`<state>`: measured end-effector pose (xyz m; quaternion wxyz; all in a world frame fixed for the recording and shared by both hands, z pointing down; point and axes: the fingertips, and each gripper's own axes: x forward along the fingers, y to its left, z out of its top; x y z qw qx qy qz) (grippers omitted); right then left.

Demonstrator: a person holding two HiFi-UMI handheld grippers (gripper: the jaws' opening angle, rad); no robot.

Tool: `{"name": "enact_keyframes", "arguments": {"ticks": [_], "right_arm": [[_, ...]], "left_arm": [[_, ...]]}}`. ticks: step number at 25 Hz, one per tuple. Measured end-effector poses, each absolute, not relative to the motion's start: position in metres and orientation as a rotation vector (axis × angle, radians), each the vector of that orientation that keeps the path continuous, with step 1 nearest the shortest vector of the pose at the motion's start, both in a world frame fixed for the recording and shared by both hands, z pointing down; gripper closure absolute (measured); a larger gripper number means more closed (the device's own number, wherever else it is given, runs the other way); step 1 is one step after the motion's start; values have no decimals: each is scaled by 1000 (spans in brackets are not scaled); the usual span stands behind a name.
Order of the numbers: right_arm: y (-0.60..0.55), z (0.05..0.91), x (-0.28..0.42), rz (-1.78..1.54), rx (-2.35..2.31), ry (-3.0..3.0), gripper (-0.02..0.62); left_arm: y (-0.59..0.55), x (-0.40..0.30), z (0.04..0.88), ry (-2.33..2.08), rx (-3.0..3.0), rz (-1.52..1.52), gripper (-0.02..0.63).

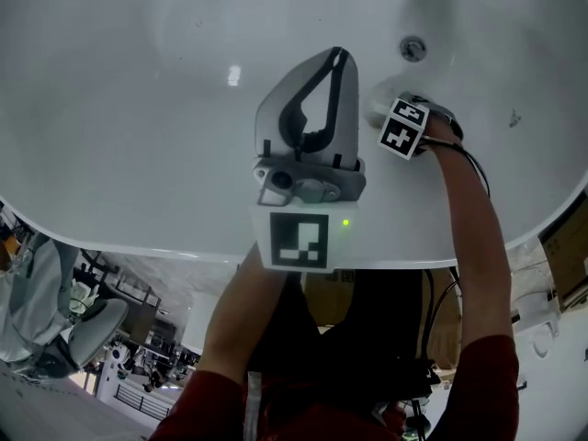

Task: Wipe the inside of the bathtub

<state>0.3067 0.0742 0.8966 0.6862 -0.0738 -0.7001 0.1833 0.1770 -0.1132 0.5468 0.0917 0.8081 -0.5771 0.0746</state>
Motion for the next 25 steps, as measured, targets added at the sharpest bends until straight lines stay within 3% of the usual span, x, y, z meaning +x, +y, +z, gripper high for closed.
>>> {"name": "enact_keyframes", "arguments": {"ticks": [15,25], "right_arm": [[76,919,325,323,-94,-1575,503],[39,784,288,567,209,-1744,505]], "left_arm": [[-97,205,539,-1731,2457,230,591],[-90,171,439,-1742,2502,153,591]]}}
